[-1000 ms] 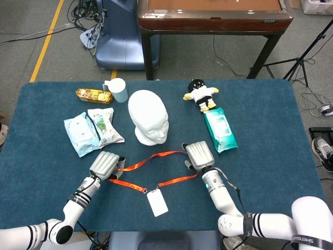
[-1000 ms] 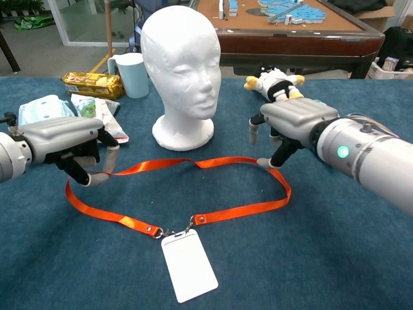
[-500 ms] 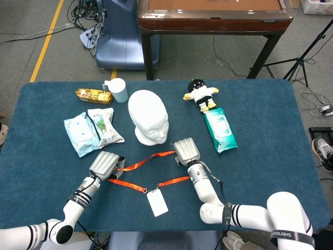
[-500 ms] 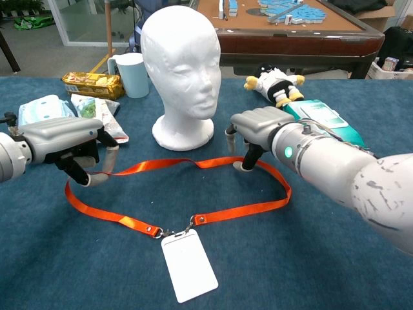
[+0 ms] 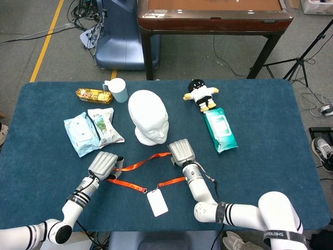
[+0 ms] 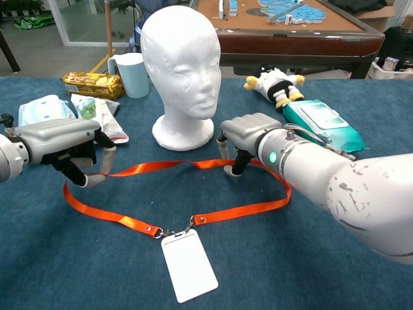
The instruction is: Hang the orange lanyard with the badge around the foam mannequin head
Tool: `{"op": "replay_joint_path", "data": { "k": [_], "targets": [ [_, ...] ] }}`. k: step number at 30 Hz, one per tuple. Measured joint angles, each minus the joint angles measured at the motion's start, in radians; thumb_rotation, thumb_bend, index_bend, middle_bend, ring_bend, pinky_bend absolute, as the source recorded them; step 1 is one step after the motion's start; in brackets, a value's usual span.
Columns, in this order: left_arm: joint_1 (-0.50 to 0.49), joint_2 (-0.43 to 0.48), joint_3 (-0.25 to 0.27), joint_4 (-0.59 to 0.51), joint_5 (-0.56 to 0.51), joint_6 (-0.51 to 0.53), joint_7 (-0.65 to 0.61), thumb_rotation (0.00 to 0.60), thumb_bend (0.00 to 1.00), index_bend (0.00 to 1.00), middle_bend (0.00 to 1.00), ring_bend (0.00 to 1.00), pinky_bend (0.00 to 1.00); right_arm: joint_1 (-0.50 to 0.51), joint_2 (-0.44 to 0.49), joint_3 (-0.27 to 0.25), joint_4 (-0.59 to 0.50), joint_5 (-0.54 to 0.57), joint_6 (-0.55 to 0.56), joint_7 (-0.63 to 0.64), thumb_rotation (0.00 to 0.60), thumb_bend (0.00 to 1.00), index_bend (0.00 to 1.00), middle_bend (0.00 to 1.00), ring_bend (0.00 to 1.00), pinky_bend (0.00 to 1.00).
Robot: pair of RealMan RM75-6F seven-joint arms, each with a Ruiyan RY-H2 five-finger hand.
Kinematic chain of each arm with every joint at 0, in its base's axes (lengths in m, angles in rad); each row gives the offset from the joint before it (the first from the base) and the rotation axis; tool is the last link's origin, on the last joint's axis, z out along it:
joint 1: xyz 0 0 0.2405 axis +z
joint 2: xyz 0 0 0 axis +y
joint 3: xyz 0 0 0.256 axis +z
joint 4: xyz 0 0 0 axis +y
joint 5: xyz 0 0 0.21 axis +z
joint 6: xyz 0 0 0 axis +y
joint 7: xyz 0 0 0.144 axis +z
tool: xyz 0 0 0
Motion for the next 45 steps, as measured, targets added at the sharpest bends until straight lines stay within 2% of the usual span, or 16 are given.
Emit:
{"op": "replay_joint_path", "data": {
  "k": [9,20,32,38,45],
  "targets": [
    [0.002,0.001,0.001,-0.001,0.002,0.002,-0.002,0.6,0.4,0.62,1.0,1.0,0.89,0.005,-0.017,-0.003,0.023,0.009,0.001,-0.002,0.6,0.39,0.53,0.93,1.0,1.0],
    [0.002,0.001,0.001,0.002,0.003,-0.001,-0.007,0.6,0.4,0.62,1.0,1.0,0.89,0.009,-0.039,-0.001,0.054,0.003,0.003,0.004,0.6,0.39,0.55,0.93,1.0,1.0],
    [0.003,0.003,-0.001,0.002,0.01,0.001,-0.017,0.6,0.4,0.62,1.0,1.0,0.89,0.005,-0.05,0.007,0.069,-0.007,0.01,0.013,0.6,0.45,0.6,0.93,1.0,1.0],
    [0.008,0.022,-0.007,-0.029,0.024,0.016,-0.033,0.6,0.4,0.62,1.0,1.0,0.89,-0.018,-0.013,0.001,-0.001,-0.047,0.018,0.053,0.6,0.45,0.62,0.94,1.0,1.0],
    [0.017,0.082,-0.025,-0.127,0.061,0.044,-0.072,0.6,0.4,0.62,1.0,1.0,0.89,-0.073,0.105,-0.015,-0.191,-0.156,0.062,0.133,0.6,0.45,0.62,0.94,1.0,1.0]
  ]
}}
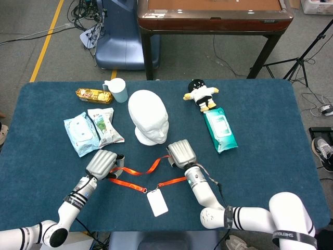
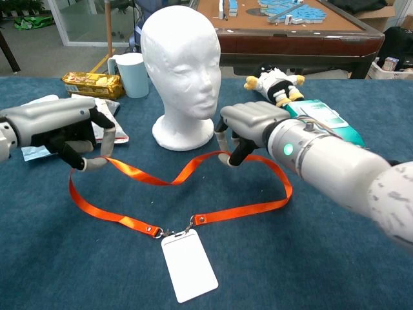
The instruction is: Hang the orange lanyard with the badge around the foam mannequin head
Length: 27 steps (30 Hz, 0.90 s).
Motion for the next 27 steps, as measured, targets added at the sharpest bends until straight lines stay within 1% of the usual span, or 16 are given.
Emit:
{"op": "replay_joint_path", "data": {
  "k": [8,13,18,23,27],
  "targets": [
    [0.003,0.104,-0.044,-0.154,0.049,0.044,-0.033,0.6,0.4,0.62,1.0,1.0,0.89,-0.075,0.191,-0.002,-0.252,-0.155,0.09,0.094,0.6,0.45,0.63,0.94,1.0,1.0],
    [-0.006,0.167,-0.09,-0.23,0.052,0.054,-0.053,0.6,0.4,0.63,1.0,1.0,0.89,-0.112,0.309,0.02,-0.381,-0.217,0.139,0.137,0.6,0.45,0.63,0.94,1.0,1.0],
    [-0.027,0.208,-0.139,-0.273,0.011,0.048,-0.067,0.6,0.4,0.63,1.0,1.0,0.89,-0.121,0.377,0.07,-0.432,-0.22,0.166,0.146,0.6,0.45,0.63,0.95,1.0,1.0],
    [-0.049,0.241,-0.184,-0.289,-0.046,0.042,-0.073,0.6,0.4,0.63,1.0,1.0,0.89,-0.113,0.402,0.113,-0.438,-0.181,0.164,0.162,0.6,0.45,0.63,0.95,1.0,1.0],
    [-0.068,0.262,-0.213,-0.293,-0.096,0.035,-0.076,0.6,0.4,0.63,1.0,1.0,0.89,-0.094,0.407,0.145,-0.424,-0.151,0.164,0.165,0.6,0.45,0.63,0.95,1.0,1.0]
  ]
}}
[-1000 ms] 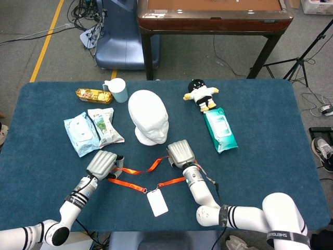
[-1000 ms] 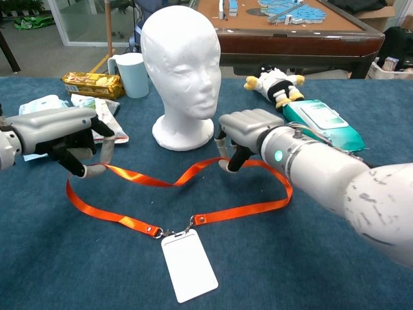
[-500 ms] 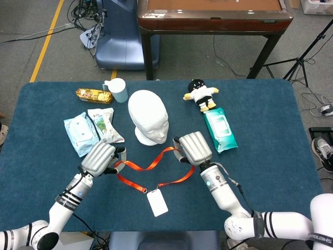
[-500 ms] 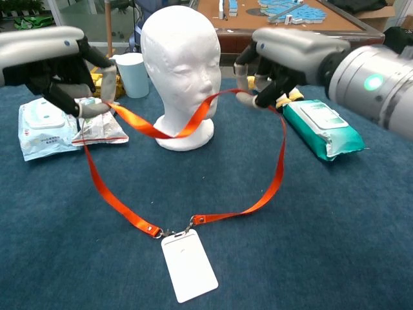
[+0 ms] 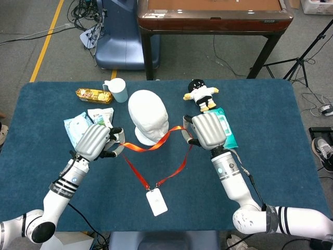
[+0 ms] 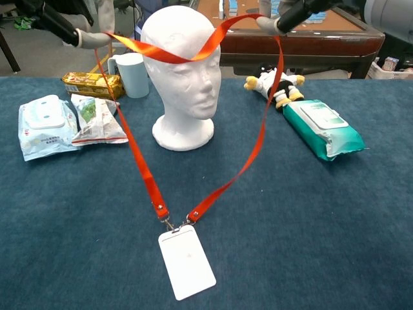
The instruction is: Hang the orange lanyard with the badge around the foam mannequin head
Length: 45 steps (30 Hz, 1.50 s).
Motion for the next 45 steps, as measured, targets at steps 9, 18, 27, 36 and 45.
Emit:
{"op": "replay_joint_path", "data": {
  "k": [9,18,27,36,45],
  "targets": [
    [-0.074,0.023,-0.059,0.024,-0.156,-0.041,0.01,0.6,0.4,0.63,1.0,1.0,0.89,0.05,-0.011,0.057,0.05,0.094,0.01,-0.023,0.6,0.45,0.64,0.95,1.0,1.0],
    [-0.16,0.013,-0.105,0.077,-0.292,-0.068,0.024,0.6,0.4,0.63,1.0,1.0,0.89,0.103,-0.016,0.102,0.123,0.182,0.011,-0.046,0.6,0.45,0.64,0.95,1.0,1.0],
    [-0.251,-0.018,-0.13,0.172,-0.398,-0.087,0.053,0.6,0.4,0.63,1.0,1.0,0.89,0.144,-0.02,0.125,0.186,0.244,0.007,-0.059,0.6,0.45,0.64,0.95,1.0,1.0],
    [-0.339,-0.083,-0.135,0.323,-0.483,-0.096,0.094,0.6,0.4,0.63,1.0,1.0,0.89,0.206,-0.063,0.142,0.297,0.312,-0.003,-0.081,0.6,0.45,0.64,0.95,1.0,1.0],
    [-0.412,-0.154,-0.143,0.49,-0.579,-0.112,0.126,0.6,0.4,0.63,1.0,1.0,0.89,0.278,-0.126,0.167,0.448,0.382,-0.022,-0.1,0.6,0.45,0.64,0.95,1.0,1.0]
  ]
}}
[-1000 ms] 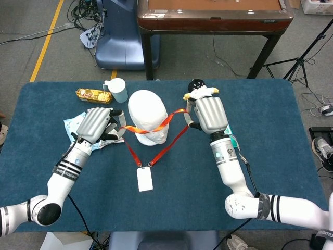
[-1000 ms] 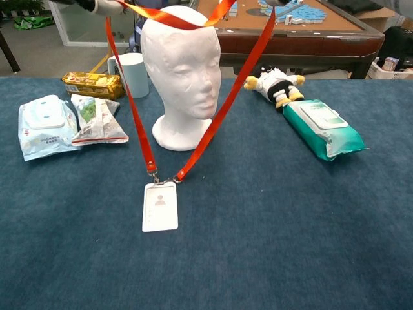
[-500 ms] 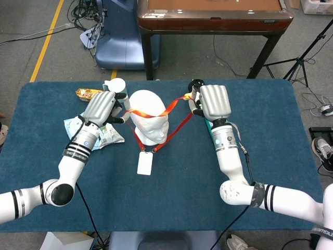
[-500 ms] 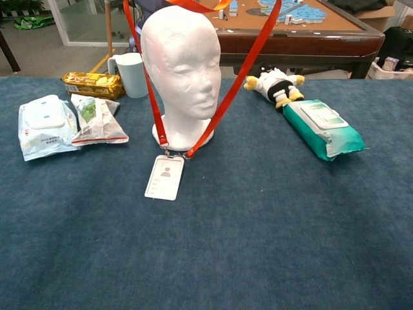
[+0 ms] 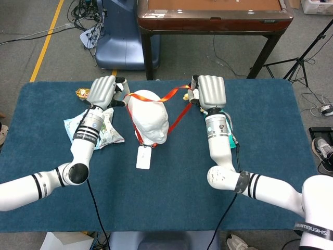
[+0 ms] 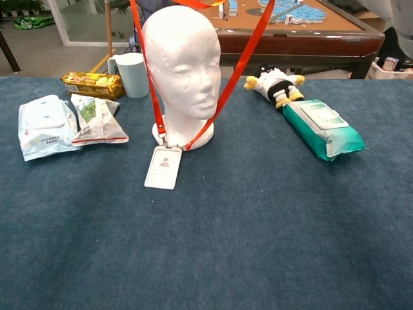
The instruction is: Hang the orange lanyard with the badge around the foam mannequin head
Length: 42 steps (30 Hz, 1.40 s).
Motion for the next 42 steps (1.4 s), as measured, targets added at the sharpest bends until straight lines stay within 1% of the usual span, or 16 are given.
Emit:
{"op": "replay_joint_path", "data": {
  "k": [6,14,22,25,27,29,33,35,38,40,41,42],
  "targets": [
    [-0.036,-0.044,0.0,0.116,-0.048,-0.023,0.017,0.6,0.4,0.63,1.0,1.0,0.89,0.038,-0.046,0.003,0.09,0.03,-0.013,-0.014,0.6,0.45,0.64,0.95,1.0,1.0],
    [-0.077,-0.1,0.005,0.252,-0.106,-0.063,0.048,0.6,0.39,0.62,1.0,1.0,0.89,0.075,-0.095,0.005,0.181,0.061,-0.035,-0.027,0.6,0.45,0.64,0.95,1.0,1.0],
    [-0.106,-0.124,0.014,0.325,-0.176,-0.09,0.114,0.6,0.34,0.47,0.96,1.0,0.89,0.111,-0.13,0.004,0.24,0.101,-0.056,-0.079,0.6,0.45,0.64,0.94,1.0,1.0],
    [-0.117,-0.138,0.017,0.357,-0.197,-0.091,0.136,0.6,0.31,0.44,0.92,1.0,0.89,0.126,-0.142,0.002,0.257,0.114,-0.056,-0.111,0.6,0.45,0.64,0.94,1.0,1.0],
    [-0.124,-0.149,0.016,0.382,-0.214,-0.094,0.145,0.6,0.27,0.39,0.87,1.0,0.89,0.137,-0.151,0.002,0.267,0.127,-0.054,-0.136,0.6,0.45,0.62,0.93,1.0,1.0],
    [-0.13,-0.158,0.014,0.407,-0.23,-0.099,0.156,0.6,0.25,0.38,0.85,0.99,0.89,0.147,-0.157,0.003,0.273,0.14,-0.052,-0.157,0.6,0.45,0.61,0.93,1.0,1.0],
    [-0.142,-0.177,0.01,0.451,-0.248,-0.103,0.179,0.6,0.25,0.39,0.85,0.98,0.88,0.167,-0.172,0.013,0.286,0.168,-0.048,-0.185,0.6,0.45,0.59,0.93,1.0,1.0],
    [-0.146,-0.186,0.008,0.467,-0.251,-0.103,0.186,0.6,0.24,0.37,0.83,0.96,0.88,0.173,-0.176,0.015,0.287,0.173,-0.048,-0.195,0.6,0.44,0.57,0.93,1.0,1.0],
    [-0.145,-0.188,0.005,0.473,-0.253,-0.107,0.195,0.6,0.21,0.29,0.73,0.87,0.86,0.181,-0.181,0.016,0.288,0.184,-0.046,-0.217,0.6,0.4,0.49,0.91,1.0,1.0],
    [-0.144,-0.186,0.005,0.472,-0.257,-0.114,0.201,0.6,0.18,0.2,0.58,0.7,0.81,0.189,-0.187,0.017,0.289,0.194,-0.044,-0.231,0.6,0.35,0.45,0.88,1.0,1.0],
    [-0.142,-0.182,0.004,0.469,-0.261,-0.12,0.205,0.6,0.16,0.16,0.51,0.62,0.77,0.191,-0.189,0.017,0.289,0.196,-0.043,-0.235,0.6,0.3,0.4,0.85,0.99,1.0],
    [-0.141,-0.18,0.004,0.466,-0.264,-0.125,0.207,0.6,0.14,0.12,0.41,0.51,0.72,0.194,-0.192,0.017,0.288,0.199,-0.042,-0.241,0.6,0.25,0.34,0.82,0.96,1.0]
  ]
}}
